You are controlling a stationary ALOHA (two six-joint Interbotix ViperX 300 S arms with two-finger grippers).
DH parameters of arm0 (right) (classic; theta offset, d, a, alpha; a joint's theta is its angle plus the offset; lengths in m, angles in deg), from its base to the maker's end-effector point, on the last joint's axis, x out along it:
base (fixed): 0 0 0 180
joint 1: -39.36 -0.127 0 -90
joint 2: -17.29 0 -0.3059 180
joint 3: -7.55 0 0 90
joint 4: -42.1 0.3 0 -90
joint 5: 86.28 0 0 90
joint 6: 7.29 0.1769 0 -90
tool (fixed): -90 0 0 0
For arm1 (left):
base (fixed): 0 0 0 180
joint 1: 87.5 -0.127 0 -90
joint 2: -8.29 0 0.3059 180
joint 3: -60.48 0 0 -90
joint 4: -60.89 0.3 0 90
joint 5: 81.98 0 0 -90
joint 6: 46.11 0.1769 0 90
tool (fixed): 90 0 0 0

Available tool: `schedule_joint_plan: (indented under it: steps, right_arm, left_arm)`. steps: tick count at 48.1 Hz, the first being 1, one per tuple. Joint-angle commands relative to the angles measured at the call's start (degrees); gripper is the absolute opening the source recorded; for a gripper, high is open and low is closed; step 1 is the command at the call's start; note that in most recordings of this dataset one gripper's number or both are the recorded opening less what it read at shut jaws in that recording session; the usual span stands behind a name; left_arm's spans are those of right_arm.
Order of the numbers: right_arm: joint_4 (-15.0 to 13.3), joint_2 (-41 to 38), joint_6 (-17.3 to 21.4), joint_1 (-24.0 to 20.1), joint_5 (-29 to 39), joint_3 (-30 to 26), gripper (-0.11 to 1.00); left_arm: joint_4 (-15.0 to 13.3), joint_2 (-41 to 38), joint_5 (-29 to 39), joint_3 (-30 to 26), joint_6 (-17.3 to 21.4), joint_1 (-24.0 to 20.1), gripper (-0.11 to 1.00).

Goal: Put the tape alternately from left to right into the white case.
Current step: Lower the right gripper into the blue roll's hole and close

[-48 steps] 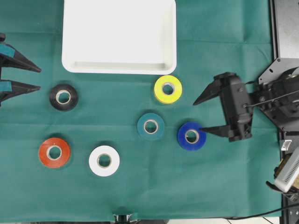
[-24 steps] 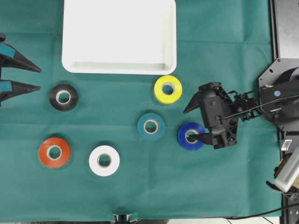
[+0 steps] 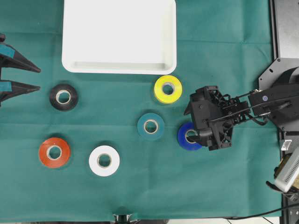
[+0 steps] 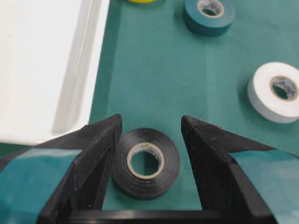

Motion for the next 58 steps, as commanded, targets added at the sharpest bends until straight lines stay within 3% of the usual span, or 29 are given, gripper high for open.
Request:
schedule_joint_plan:
  steps: [1,32,36,43,48,58]
  right_arm:
    - [0.0,0.3,0.1,-0.2,-0.4,-0.9,0.67]
    - [-0.1,-2.6,0.1,-0.2,-0.6,-1.8,0.64]
    - [-0.1,-2.6,0.1,-0.2,-0.6,-1.8,0.56]
    - [-0.2,-2.6,0.1,-0.2,-0.6,-2.2,0.2]
    - [-0.2,-2.6,0.1,-0.2,-0.6,-2.6,0.02]
    - [-0.2,-2.5,0.1,-0.2,-0.5,-2.7,0.02]
  left_arm:
    - [0.1,-0.2,-0.5,-0.6,0.0,-0.1,0.58]
    - [0.0,-0.2,-0.7,0.0,0.0,-0.1,0.58]
    - [0.1,-0.2,-0.8,0.0,0.0,-0.2,0.58]
    - [0.0,-0.2,-0.9,0.0,0.0,-0.1,0.58]
    - [0.1,-0.2,-0.9,0.0,0.0,-0.2,0.58]
    - [0.1,-0.2,-0.9,0.0,0.0,-0.1,0.58]
